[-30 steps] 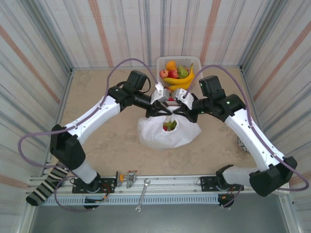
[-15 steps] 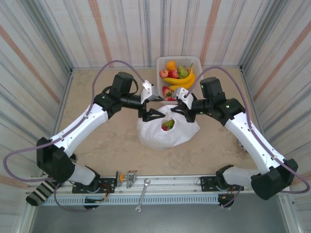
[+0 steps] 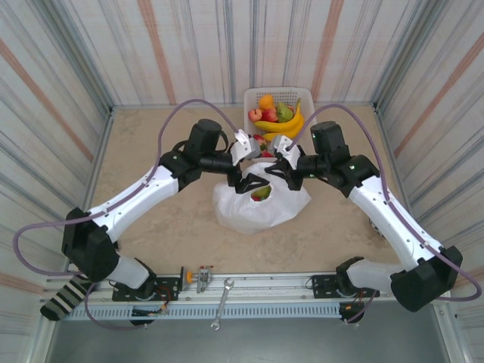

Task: Place the fake fruits into the plastic bag and tie a complex knot

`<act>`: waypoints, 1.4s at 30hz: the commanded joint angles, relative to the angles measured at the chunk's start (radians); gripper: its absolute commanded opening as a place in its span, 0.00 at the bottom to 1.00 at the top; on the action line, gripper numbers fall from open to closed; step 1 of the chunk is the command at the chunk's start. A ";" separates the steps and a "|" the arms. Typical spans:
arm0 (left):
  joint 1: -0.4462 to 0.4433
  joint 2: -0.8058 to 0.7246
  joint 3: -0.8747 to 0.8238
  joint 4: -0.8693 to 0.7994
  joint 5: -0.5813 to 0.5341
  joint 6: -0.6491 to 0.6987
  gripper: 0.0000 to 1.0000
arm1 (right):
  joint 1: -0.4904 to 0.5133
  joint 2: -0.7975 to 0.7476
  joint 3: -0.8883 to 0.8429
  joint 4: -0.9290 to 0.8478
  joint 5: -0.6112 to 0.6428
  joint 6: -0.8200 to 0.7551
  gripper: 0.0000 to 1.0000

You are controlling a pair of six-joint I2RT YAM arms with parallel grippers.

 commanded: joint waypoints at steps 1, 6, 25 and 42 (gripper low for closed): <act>-0.005 0.010 -0.001 0.016 -0.070 0.007 0.90 | 0.008 -0.036 -0.011 0.029 -0.016 0.035 0.00; -0.005 0.013 -0.007 -0.008 -0.057 0.030 0.73 | 0.006 -0.044 -0.015 0.042 -0.020 0.048 0.00; 0.032 0.008 -0.030 -0.049 -0.025 0.056 0.09 | -0.016 -0.059 -0.020 0.018 -0.048 0.048 0.07; 0.031 0.000 -0.015 -0.054 0.017 0.072 0.03 | 0.034 0.035 0.044 -0.034 0.047 -0.026 0.45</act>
